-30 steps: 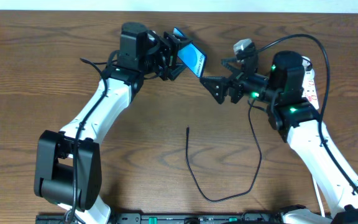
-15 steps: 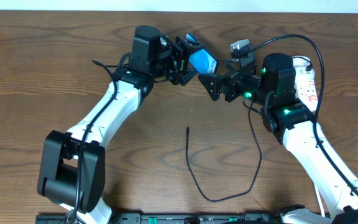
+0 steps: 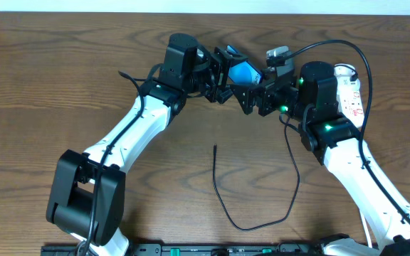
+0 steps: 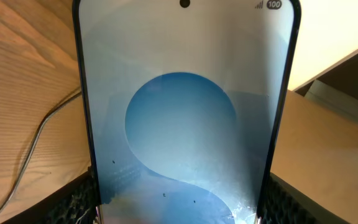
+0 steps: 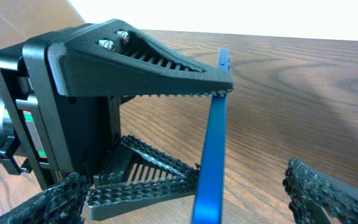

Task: Plug charger to phone and switch on socket
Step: 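Close the right gripper on the phone's edge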

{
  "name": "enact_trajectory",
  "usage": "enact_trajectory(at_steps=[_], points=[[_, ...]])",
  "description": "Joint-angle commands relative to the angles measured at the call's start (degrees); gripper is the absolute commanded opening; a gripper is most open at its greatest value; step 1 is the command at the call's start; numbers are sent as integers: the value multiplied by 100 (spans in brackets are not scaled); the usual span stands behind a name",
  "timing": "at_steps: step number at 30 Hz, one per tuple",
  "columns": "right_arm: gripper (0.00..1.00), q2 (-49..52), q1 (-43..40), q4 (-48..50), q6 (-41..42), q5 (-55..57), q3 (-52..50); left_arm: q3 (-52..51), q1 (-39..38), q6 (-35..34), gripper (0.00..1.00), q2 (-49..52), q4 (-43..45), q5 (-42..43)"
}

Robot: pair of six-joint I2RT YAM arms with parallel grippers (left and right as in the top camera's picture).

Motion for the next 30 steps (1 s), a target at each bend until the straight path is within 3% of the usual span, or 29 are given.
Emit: enact_trajectory(at_steps=[1,15,26,30], points=[[99,-7,48,-9,249,197,122,46,-9,-179,7,-170,118,101],[97,-7,48,-2,551,214,122,46,-24,-581,7,-170,205,120],[85,-7,48,-7,592,214,120,46,-245,-577,7,-170,291,120],[73,-7,48,-13,592,212,120,46,-245,-577,7,-170,291,120]])
